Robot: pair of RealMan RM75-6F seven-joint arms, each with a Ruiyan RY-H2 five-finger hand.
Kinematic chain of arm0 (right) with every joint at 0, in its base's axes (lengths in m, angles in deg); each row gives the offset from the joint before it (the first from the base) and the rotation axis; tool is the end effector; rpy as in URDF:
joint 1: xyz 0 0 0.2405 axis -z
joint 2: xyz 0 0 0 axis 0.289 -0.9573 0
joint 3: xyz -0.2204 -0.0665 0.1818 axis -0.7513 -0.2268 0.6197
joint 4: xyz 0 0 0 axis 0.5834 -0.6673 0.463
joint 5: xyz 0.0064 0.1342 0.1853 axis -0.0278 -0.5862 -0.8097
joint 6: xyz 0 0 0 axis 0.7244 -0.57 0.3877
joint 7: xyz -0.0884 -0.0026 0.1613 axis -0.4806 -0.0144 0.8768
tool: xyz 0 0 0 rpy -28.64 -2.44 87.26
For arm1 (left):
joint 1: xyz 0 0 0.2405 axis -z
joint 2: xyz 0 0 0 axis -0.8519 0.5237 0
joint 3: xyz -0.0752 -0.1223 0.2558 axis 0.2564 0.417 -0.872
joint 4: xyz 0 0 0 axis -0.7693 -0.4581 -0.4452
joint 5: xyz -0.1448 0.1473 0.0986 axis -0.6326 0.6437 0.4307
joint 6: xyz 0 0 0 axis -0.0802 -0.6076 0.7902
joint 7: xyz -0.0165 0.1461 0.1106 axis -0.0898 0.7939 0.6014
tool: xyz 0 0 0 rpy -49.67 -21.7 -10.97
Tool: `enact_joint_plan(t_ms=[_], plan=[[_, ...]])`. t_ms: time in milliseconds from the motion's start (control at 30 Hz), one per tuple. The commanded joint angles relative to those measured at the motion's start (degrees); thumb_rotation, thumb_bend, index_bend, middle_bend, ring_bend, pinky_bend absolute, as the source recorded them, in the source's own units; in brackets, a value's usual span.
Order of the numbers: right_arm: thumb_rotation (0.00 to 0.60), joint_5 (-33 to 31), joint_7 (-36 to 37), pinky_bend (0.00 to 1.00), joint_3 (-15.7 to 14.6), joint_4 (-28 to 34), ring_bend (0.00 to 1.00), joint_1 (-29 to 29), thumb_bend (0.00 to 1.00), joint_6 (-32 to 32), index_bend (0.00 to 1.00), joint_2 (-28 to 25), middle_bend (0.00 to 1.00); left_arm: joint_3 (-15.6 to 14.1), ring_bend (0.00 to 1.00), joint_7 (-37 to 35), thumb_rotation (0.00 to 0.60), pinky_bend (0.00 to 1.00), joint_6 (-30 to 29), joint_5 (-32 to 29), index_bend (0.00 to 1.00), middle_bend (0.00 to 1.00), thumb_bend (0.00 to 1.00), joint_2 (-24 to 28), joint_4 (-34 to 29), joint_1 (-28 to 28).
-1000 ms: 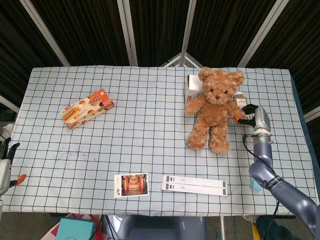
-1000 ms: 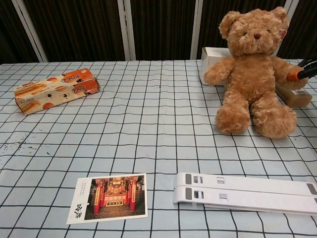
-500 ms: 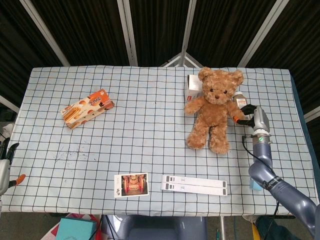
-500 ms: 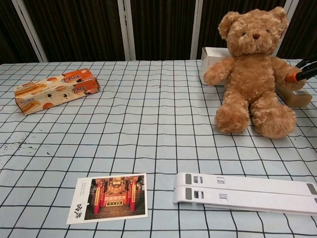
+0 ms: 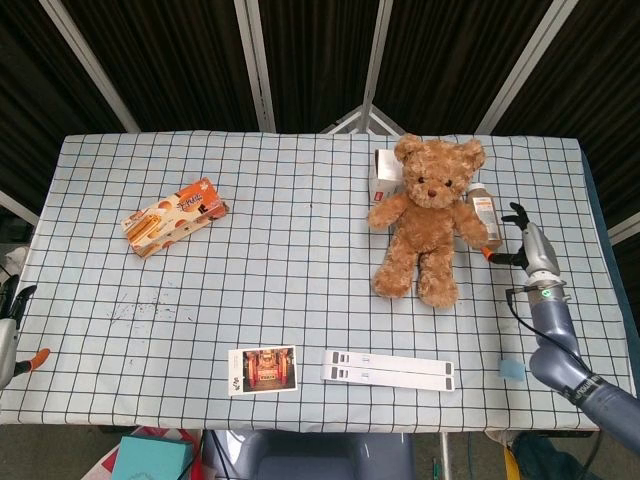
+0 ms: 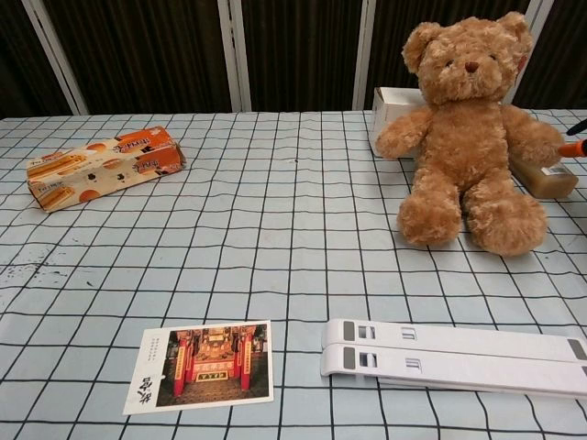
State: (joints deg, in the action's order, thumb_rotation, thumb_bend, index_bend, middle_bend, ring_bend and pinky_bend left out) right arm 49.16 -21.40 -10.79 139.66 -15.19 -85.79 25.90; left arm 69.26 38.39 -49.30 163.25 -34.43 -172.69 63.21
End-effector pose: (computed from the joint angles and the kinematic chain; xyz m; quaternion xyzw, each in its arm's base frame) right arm -0.3591 -0.4618 0.0990 0.3737 -0.6678 0.4128 0.4940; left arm -0.3652 0.2235 0.1594 -0.5853 -0.3742 -0.2672 0.6678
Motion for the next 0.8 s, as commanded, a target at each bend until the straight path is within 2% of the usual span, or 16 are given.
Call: enact_joint_plan(t_ms=[33,133,267,333,433,567,800], plan=[[0.600,5.21,5.55,0.00,-0.50,7.09,0.12,6.73,0.29,-3.38,0.00,-5.90,0.20,-0.25,0.00,-0.60,0.600,0.03,0.05,0.54,0.13,0.00,0.24,0.39,-0.20,-0.10],[0.600,11.05,8.90,0.00,-1.77,12.71,0.15,12.06,0.29,-7.85,0.00,-9.62,0.20,-0.54,0.00,-1.21,0.600,0.03,0.00,1.22,0.13,0.00,0.24,0.75,-0.42,-0.22],[0.600,28.37,11.71,0.00,-8.06,19.06,0.17,20.26,0.29,-17.89,0.00,-13.97,0.20,-0.97,0.00,-1.75,0.600,0.03,-0.17,2.22,0.13,0.00,0.24,1.04,-0.57,-0.39],[0.600,37.84,10.11,0.00,-12.21,17.73,0.16,23.33,0.29,-25.02,0.00,-13.87,0.20,-1.21,0.00,-2.05,0.600,0.03,-0.39,2.85,0.13,0.00,0.24,1.14,-0.66,-0.52],[0.600,46.57,3.88,0.00,-16.60,14.65,0.13,26.79,0.29,-34.81,0.00,-12.02,0.20,-1.61,0.00,-2.67,0.600,0.03,-0.83,3.91,0.13,0.00,0.24,1.37,-0.83,-0.80],[0.600,52.46,-1.95,0.00,-20.28,12.55,0.08,29.00,0.29,-40.70,0.01,-10.91,0.18,-1.76,0.00,-3.67,0.600,0.03,-1.26,4.61,0.13,0.00,0.24,1.76,-0.79,-1.10],[0.600,53.42,-8.31,0.00,-20.88,9.28,0.06,30.20,0.29,-45.29,0.02,-8.72,0.15,-1.48,0.00,-4.67,0.600,0.03,-1.41,4.64,0.13,0.00,0.24,2.22,-0.59,-1.23]])
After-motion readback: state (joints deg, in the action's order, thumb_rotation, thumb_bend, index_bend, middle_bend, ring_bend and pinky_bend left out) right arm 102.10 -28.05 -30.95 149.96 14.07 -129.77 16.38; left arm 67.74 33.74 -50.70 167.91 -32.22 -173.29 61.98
